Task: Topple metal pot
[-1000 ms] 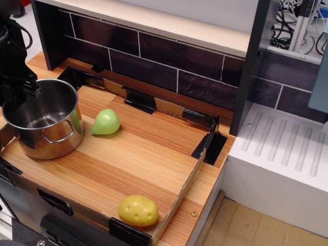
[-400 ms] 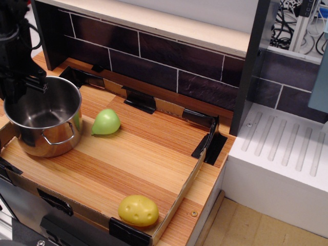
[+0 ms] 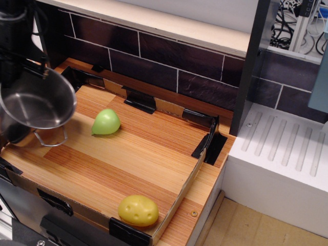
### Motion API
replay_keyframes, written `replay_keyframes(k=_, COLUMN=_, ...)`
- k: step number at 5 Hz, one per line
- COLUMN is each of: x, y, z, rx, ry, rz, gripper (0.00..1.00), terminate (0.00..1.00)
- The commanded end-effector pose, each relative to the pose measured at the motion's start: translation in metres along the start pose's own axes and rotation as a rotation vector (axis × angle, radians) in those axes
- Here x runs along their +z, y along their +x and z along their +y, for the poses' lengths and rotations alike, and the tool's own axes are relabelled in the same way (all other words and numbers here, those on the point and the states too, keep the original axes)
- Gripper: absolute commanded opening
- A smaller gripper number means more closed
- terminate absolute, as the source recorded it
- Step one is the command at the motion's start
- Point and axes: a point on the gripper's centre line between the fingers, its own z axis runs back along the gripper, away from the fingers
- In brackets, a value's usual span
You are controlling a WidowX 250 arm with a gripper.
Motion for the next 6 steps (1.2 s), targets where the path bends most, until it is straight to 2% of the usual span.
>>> replay_keyframes(k=1, x=0.049, y=0.002, z=0.022, rx=0.046, ry=0.143, rz=0.037, gripper=0.00, terminate=0.00)
replay_keyframes(k=3, x=0.047, y=-0.004, z=-0.004, rx=0.110, ry=0.290, rz=0.107, gripper=0.00, terminate=0.00)
replay_keyframes(k=4, x=0.037, y=-0.004, z=-0.027, rx=0.123, ry=0.362, rz=0.107, gripper=0.00, terminate=0.00)
replay_keyframes(k=5, x=0.028, y=-0.004, z=-0.043, rx=0.110, ry=0.384, rz=0.114, gripper=0.00, terminate=0.00)
replay_keyframes(k=6, x=0.016, y=-0.013, z=-0.054, rx=0.099, ry=0.438, rz=0.104, gripper=0.00, terminate=0.00)
